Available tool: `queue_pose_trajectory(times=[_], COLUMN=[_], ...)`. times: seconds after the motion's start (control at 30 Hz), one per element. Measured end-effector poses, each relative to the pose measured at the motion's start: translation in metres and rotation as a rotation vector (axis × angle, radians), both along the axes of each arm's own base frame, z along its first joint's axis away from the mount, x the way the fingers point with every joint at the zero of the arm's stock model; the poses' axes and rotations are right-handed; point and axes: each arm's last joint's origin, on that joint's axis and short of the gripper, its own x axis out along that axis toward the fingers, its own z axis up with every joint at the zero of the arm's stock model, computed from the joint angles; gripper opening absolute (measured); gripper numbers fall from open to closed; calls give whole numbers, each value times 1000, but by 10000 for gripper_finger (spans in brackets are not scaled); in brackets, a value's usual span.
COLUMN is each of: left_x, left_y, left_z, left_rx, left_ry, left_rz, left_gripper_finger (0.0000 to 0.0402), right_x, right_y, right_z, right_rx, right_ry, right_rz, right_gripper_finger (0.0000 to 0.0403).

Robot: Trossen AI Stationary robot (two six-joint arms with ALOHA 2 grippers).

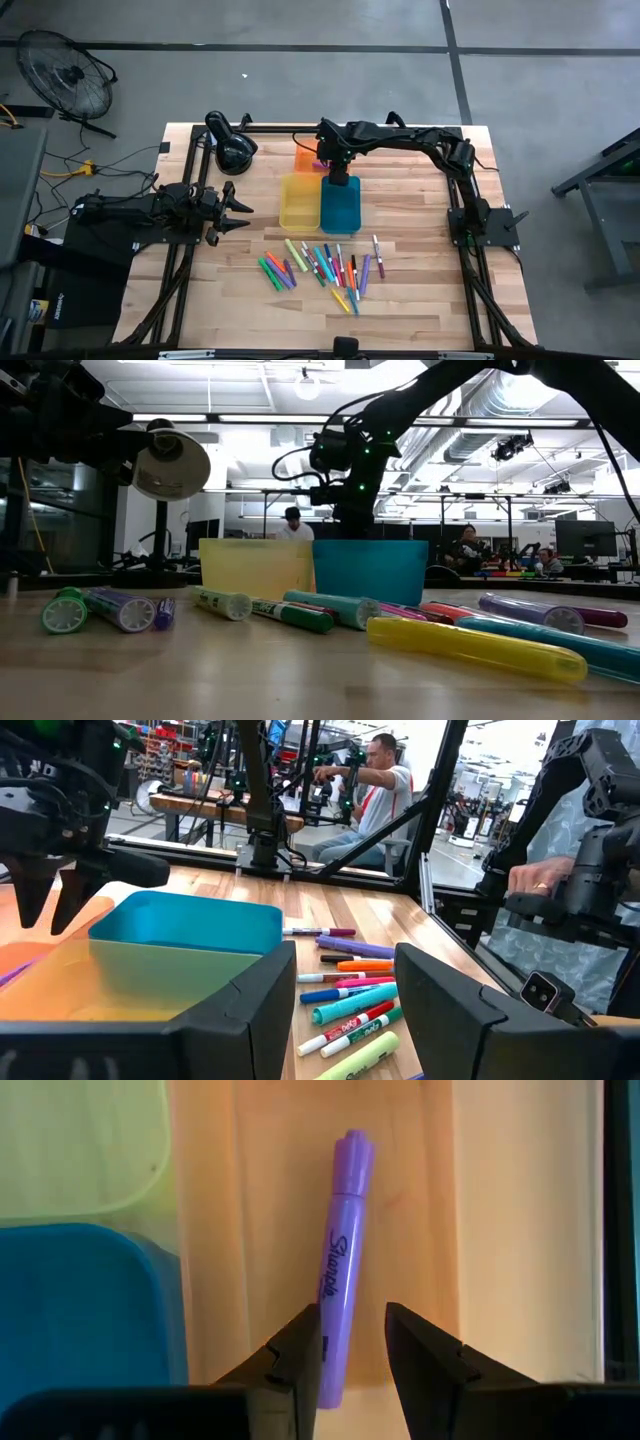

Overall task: Pick & Place Markers
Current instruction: Put the right purple highlighter pen into the orange bin, then put the dark red marker pen into the blue bin

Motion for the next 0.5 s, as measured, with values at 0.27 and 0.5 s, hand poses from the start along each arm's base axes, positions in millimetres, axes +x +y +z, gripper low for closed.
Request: queue_pose_trajectory(times=[0.27,0.5], left_x=[0,0], left_y=[0,0], left_z=[0,0], left_rx=[0,0], left_ry=[0,1], left_rz=[0,0], left_gripper_finger=[170,170], right_x=[1,4], right_y=[-2,-5], right_z=[7,40], right_rx=[-45,-50], right_ry=[13,4], right_rz=[-71,-206], right_gripper_finger=[136,149])
